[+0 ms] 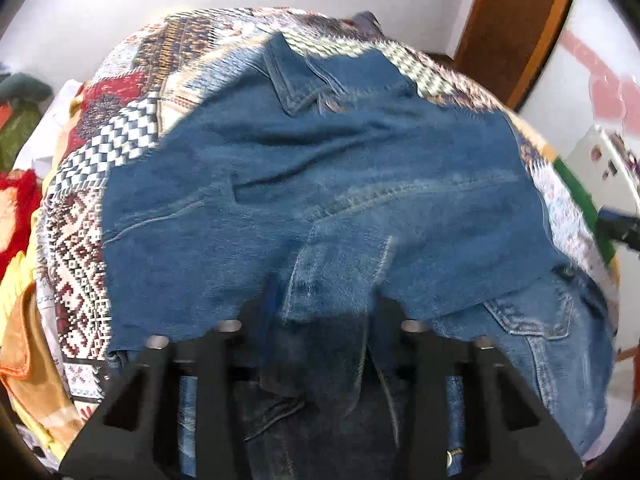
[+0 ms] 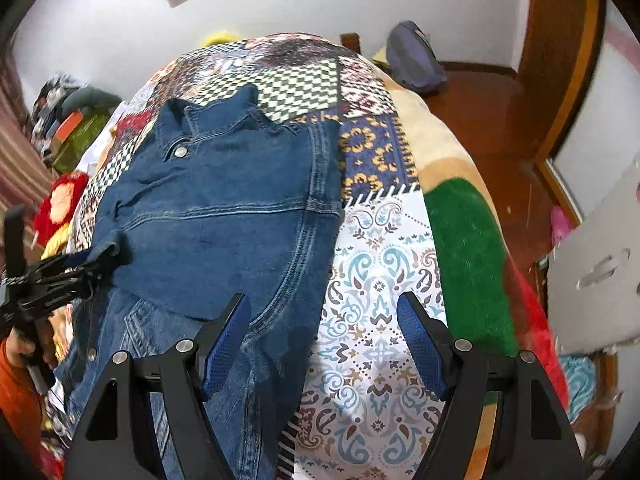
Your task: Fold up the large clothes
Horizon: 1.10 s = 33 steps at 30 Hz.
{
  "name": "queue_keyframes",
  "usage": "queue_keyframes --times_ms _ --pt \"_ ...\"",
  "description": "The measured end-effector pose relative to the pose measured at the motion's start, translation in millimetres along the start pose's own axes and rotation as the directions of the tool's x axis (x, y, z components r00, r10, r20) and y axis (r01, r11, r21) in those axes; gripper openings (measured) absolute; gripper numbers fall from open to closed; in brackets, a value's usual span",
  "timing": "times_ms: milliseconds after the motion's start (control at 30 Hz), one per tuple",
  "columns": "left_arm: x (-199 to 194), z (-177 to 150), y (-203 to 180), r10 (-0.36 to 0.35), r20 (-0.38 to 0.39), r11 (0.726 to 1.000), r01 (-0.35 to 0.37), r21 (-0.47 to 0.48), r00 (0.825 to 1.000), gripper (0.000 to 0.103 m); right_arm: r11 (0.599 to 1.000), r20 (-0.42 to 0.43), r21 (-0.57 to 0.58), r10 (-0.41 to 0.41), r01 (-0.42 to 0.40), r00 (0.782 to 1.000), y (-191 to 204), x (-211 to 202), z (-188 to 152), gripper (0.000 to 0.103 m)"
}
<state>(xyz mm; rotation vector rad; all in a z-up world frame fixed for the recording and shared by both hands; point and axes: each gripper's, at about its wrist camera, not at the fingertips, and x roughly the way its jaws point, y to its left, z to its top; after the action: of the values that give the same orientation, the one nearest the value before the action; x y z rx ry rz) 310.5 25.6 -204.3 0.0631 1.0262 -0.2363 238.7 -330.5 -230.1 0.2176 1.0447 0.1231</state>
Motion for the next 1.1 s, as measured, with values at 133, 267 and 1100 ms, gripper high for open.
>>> queue_keyframes --times_ms 133,267,1100 --pt "-30.4 10.3 34.2 0.058 0.094 0.995 -0.049 -0.089 0.994 0.031 0.998 0.002 0.047 0.036 -0.036 0.999 -3.1 4.3 4.4 0.074" --pt "-47.5 15.1 78.7 0.131 0.128 0.979 -0.107 -0.174 0.983 0.026 0.997 0.007 0.056 0.054 -0.055 0.998 2.2 7.1 10.3 0.074" --pt "7.5 -51.3 190.4 -0.093 -0.027 0.865 0.067 -0.497 0.995 0.076 0.997 -0.069 0.067 0.030 -0.025 0.997 31.4 41.6 21.6 0.074"
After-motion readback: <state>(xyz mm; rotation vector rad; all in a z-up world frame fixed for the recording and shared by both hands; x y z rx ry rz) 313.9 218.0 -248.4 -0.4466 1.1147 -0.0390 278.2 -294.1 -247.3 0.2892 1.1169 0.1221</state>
